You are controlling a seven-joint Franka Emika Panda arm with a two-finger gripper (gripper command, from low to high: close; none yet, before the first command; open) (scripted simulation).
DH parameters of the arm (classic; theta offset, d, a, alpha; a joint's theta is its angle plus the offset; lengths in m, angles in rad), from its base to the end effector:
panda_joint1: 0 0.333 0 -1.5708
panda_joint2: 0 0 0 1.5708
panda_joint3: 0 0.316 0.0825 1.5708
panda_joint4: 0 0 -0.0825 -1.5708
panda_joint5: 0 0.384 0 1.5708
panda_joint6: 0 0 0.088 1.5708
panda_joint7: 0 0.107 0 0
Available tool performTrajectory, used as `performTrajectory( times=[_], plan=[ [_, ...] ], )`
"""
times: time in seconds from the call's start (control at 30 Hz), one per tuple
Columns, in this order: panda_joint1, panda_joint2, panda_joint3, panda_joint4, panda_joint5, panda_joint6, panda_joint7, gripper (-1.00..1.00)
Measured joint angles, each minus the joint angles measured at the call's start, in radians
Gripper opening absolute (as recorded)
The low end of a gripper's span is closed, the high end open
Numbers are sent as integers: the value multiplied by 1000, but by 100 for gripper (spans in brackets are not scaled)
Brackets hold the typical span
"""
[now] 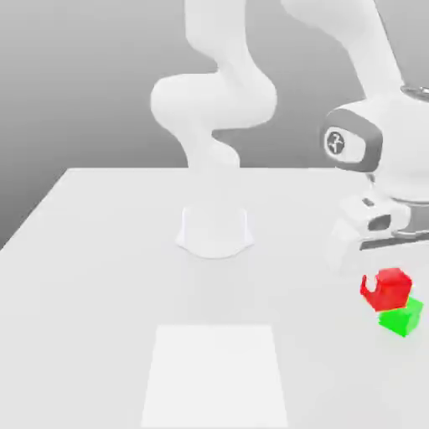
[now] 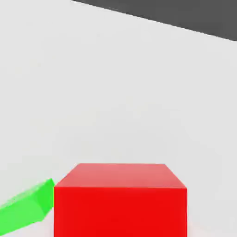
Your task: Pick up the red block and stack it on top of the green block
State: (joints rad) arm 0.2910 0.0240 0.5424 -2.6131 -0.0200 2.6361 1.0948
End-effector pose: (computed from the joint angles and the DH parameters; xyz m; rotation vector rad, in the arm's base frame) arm 0.2921 0.3238 0.2451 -3.1146 0.3820 0.0012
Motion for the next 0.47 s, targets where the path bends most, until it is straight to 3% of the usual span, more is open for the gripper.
performTrajectory(
  times=[0.13, 0.37, 0.4, 0.47],
  plan=[
    [27, 43, -7, 9, -54, 32, -3, -100],
    [84, 190, -98, 19, -241, 145, 129, -100],
    [96, 207, -113, 19, -263, 159, 144, 100],
    [96, 207, -113, 19, -263, 159, 144, 100]
  ],
)
